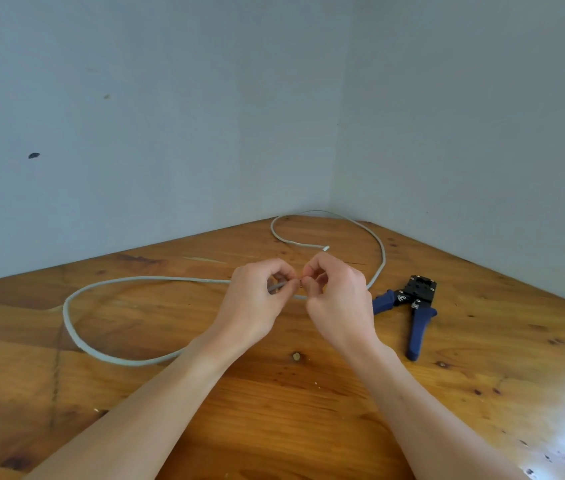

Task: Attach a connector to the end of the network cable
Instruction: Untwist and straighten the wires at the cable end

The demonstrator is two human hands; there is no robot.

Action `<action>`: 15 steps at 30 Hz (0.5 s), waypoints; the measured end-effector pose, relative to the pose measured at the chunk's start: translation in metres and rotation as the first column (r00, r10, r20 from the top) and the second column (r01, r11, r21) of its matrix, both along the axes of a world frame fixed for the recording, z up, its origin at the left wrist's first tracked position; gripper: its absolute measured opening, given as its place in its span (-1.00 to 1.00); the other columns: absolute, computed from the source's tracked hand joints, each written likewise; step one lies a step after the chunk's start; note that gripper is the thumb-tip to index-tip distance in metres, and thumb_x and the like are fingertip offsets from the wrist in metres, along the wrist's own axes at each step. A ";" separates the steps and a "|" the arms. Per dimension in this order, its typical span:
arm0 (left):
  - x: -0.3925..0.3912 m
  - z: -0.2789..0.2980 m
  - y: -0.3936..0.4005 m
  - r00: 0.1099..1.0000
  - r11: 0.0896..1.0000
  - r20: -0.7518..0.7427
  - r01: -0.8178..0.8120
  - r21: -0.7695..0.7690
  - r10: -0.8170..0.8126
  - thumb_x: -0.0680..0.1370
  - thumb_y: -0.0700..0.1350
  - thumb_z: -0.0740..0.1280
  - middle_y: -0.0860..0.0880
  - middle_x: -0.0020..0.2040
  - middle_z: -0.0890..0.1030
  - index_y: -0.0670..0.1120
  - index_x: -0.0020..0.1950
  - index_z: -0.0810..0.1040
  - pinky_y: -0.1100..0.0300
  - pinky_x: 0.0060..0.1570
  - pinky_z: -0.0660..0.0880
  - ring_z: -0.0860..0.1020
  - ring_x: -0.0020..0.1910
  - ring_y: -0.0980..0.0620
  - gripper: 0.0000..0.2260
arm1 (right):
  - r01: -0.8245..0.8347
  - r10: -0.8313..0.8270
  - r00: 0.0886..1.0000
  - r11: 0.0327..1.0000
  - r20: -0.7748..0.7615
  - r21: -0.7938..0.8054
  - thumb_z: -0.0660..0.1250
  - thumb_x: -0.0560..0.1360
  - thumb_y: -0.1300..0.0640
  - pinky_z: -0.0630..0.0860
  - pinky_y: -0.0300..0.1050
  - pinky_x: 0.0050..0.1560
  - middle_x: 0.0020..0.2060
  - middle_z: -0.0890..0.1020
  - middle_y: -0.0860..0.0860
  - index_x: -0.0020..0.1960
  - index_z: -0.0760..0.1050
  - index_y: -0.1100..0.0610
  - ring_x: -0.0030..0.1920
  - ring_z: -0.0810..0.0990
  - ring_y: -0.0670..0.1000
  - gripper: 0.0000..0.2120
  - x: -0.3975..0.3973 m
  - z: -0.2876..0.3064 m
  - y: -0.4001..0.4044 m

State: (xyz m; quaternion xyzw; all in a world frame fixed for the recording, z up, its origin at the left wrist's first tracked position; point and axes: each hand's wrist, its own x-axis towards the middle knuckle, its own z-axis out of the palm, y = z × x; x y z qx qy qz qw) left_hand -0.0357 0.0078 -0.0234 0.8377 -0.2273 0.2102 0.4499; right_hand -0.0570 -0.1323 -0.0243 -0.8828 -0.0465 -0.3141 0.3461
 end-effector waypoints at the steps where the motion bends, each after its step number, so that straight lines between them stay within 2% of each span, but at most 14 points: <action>1: 0.000 0.001 0.000 1.000 1.000 0.005 0.001 0.010 -0.001 0.55 -0.13 0.43 0.22 -0.20 0.63 0.10 -0.10 0.65 0.46 -0.18 0.43 0.57 -0.13 0.26 -0.89 | 0.015 -0.014 1.000 0.999 0.016 -0.033 0.35 0.49 0.25 0.32 -0.21 -0.35 -0.29 0.56 -0.15 -0.18 0.48 -0.05 -0.22 0.51 -0.14 -0.80 0.000 0.000 0.000; 3: 0.000 0.001 0.000 1.000 1.000 0.006 0.003 -0.003 -0.003 0.56 -0.13 0.41 0.20 -0.21 0.63 0.08 -0.10 0.65 0.47 -0.18 0.42 0.57 -0.16 0.27 -0.89 | 0.009 -0.009 1.000 1.000 0.020 -0.016 0.36 0.50 0.24 0.38 -0.20 -0.35 -0.28 0.58 -0.13 -0.18 0.50 -0.04 -0.21 0.53 -0.13 -0.80 -0.001 0.002 0.001; 5: -0.001 0.003 0.001 1.000 0.997 -0.026 0.005 -0.082 -0.007 0.57 -0.14 0.40 0.18 -0.21 0.64 0.06 -0.12 0.66 0.48 -0.18 0.41 0.57 -0.18 0.26 -0.88 | -0.090 0.093 0.996 0.974 -0.007 0.210 0.36 0.54 0.24 0.54 -0.20 -0.26 -0.24 0.63 -0.11 -0.14 0.56 -0.02 -0.18 0.58 -0.10 -0.83 0.000 0.003 0.002; 7: -0.002 0.006 0.000 0.997 0.981 -0.079 0.009 -0.193 -0.025 0.58 -0.13 0.39 0.19 -0.23 0.65 0.04 -0.13 0.67 0.46 -0.18 0.42 0.58 -0.18 0.23 -0.87 | -0.206 0.250 0.968 0.808 -0.005 0.551 0.31 0.59 0.25 0.65 -0.14 -0.21 -0.19 0.68 -0.03 -0.06 0.61 0.07 -0.15 0.65 -0.06 -0.85 0.000 0.005 0.003; 9: -0.004 0.008 -0.002 0.985 0.946 -0.161 0.008 -0.325 -0.064 0.59 -0.13 0.38 0.21 -0.34 0.60 0.00 -0.12 0.67 0.42 -0.31 0.41 0.52 -0.36 0.23 -0.88 | -0.247 0.358 0.933 0.584 0.028 0.773 0.22 0.63 0.28 0.67 -0.05 -0.21 -0.17 0.70 0.06 0.00 0.62 0.17 -0.13 0.69 0.03 -0.80 -0.001 0.005 0.003; 10: -0.005 0.008 -0.003 0.974 0.919 -0.208 0.003 -0.395 -0.093 0.59 -0.13 0.38 0.21 -0.38 0.57 -0.04 -0.11 0.68 0.40 -0.37 0.37 0.46 -0.44 0.22 -0.89 | -0.259 0.390 0.920 0.507 0.050 0.822 0.18 0.63 0.32 0.65 -0.05 -0.20 -0.17 0.69 0.09 0.01 0.62 0.21 -0.13 0.69 0.05 -0.77 0.000 0.005 0.002; 12: -0.006 0.009 -0.005 0.947 0.863 -0.280 -0.004 -0.506 -0.160 0.60 -0.14 0.37 0.19 -0.42 0.54 -0.11 -0.06 0.67 0.34 -0.44 0.34 0.40 -0.50 0.21 -0.89 | -0.293 0.436 0.896 0.441 0.083 0.848 0.18 0.59 0.40 0.64 -0.04 -0.18 -0.18 0.69 0.13 0.00 0.61 0.24 -0.12 0.69 0.09 -0.76 0.000 0.004 0.002; 15: -0.011 0.012 -0.007 0.924 0.843 -0.324 -0.005 -0.538 -0.201 0.62 -0.13 0.33 0.18 -0.47 0.55 -0.12 -0.02 0.67 0.34 -0.50 0.33 0.45 -0.55 0.22 -0.87 | -0.335 0.455 0.885 0.470 0.100 0.817 0.25 0.56 0.40 0.67 0.05 -0.10 -0.14 0.70 0.20 0.03 0.61 0.28 -0.09 0.71 0.14 -0.82 0.002 0.003 0.005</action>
